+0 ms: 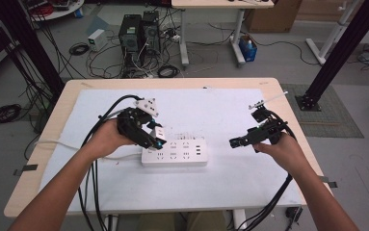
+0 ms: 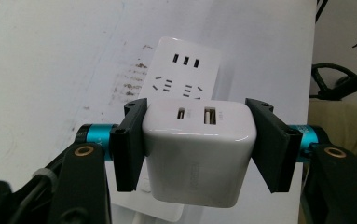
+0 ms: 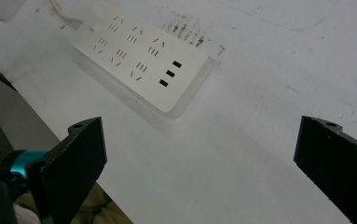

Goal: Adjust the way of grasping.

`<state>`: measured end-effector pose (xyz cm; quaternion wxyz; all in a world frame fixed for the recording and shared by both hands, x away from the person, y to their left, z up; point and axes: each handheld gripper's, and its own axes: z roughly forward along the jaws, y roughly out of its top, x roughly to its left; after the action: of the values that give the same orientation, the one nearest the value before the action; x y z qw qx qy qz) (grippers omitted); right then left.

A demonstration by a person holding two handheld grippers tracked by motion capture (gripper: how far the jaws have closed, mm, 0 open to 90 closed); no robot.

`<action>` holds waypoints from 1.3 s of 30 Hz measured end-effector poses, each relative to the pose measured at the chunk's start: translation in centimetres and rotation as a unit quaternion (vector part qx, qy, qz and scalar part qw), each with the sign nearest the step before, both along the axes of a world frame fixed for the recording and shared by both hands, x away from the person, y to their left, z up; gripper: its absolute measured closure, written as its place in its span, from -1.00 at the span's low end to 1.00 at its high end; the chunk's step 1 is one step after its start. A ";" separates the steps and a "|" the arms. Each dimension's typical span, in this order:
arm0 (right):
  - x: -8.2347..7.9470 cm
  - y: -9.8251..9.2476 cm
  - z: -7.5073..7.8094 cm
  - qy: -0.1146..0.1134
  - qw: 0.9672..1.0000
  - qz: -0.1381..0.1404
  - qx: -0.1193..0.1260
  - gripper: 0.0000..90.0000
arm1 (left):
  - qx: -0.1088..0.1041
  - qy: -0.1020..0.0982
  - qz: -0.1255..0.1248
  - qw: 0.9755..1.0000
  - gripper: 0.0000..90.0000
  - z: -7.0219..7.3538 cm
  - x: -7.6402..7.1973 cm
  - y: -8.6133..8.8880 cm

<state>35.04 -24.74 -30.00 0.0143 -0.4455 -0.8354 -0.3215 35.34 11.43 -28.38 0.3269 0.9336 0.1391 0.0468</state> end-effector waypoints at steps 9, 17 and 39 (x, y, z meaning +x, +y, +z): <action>0.4 0.6 -0.2 0.007 1.000 -0.003 0.009 -0.96 | 0.005 -0.018 -0.017 1.000 -0.07 -0.1 -0.6 -1.5; 0.5 0.9 -0.4 0.034 0.998 -0.019 0.046 -0.96 | 0.015 -0.041 -0.024 0.999 -0.07 -0.2 -1.1 -3.3; 0.5 4.3 -0.7 0.121 0.982 -0.032 0.142 -0.67 | 0.002 -0.058 -0.050 0.997 -0.07 -1.2 -1.6 -8.4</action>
<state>35.56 -20.45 -30.67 0.1680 -0.5015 -0.7584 -0.3808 33.74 3.01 -29.62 0.3340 0.9359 0.0731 0.0847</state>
